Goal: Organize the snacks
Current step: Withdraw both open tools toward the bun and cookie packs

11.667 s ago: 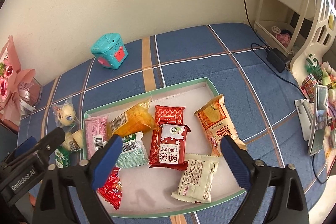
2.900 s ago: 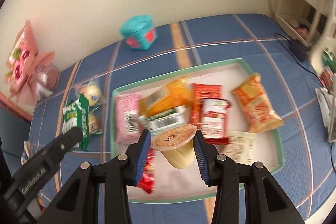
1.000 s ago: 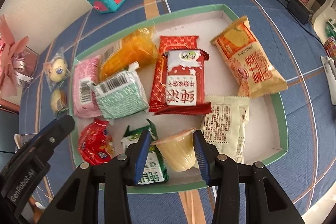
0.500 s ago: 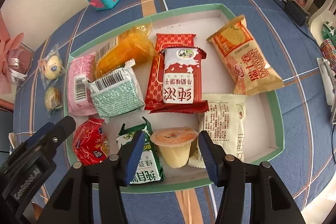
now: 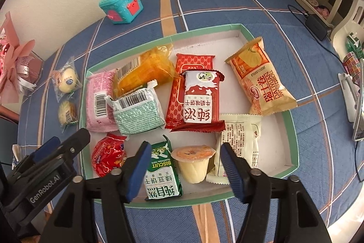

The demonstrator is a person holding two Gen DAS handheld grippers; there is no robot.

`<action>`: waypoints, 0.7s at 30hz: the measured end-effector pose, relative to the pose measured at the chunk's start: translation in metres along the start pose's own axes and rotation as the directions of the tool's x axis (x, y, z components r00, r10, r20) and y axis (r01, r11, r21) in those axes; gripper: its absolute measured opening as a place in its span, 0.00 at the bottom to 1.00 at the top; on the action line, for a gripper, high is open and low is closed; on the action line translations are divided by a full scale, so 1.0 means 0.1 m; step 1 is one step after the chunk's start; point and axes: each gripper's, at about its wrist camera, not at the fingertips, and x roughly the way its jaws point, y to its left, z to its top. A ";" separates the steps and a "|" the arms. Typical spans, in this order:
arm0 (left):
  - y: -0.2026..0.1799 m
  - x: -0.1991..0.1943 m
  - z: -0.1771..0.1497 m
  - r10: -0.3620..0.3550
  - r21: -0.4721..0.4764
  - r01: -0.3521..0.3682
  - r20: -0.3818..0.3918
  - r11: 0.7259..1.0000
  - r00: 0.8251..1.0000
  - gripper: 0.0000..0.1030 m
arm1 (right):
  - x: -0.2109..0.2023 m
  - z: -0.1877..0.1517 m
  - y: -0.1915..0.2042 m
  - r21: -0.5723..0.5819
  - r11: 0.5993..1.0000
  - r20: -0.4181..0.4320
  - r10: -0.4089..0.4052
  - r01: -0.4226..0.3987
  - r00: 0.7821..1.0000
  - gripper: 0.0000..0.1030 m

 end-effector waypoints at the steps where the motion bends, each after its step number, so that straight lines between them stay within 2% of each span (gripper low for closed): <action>1: 0.01 0.00 0.00 0.005 -0.002 -0.005 0.002 1.000 1.000 0.82 | 0.00 0.00 0.00 -0.004 1.000 0.002 0.002 -0.002 1.000 0.74; 3: 0.02 0.01 0.01 0.011 -0.006 -0.011 0.007 1.000 1.000 0.88 | 0.01 0.00 0.01 -0.010 1.000 0.008 0.004 -0.004 1.000 0.79; 8: 0.06 0.01 0.01 0.022 -0.012 -0.022 0.016 1.000 1.000 0.89 | 0.00 -0.02 0.01 -0.016 1.000 0.018 0.011 -0.010 1.000 0.89; 13: 0.11 0.01 0.02 0.025 -0.027 -0.024 0.027 0.999 0.999 0.96 | -0.01 -0.02 0.03 -0.023 1.000 0.031 0.022 -0.021 0.999 0.99; 17: 0.21 -0.02 0.07 0.002 -0.051 0.000 0.047 0.999 0.999 0.96 | -0.01 -0.01 0.06 -0.024 0.999 0.035 0.034 -0.033 0.999 0.99; 21: 0.56 -0.07 0.20 -0.037 -0.144 0.049 0.081 0.988 0.996 0.96 | -0.08 0.10 0.17 -0.036 0.994 0.055 0.103 -0.102 0.993 0.99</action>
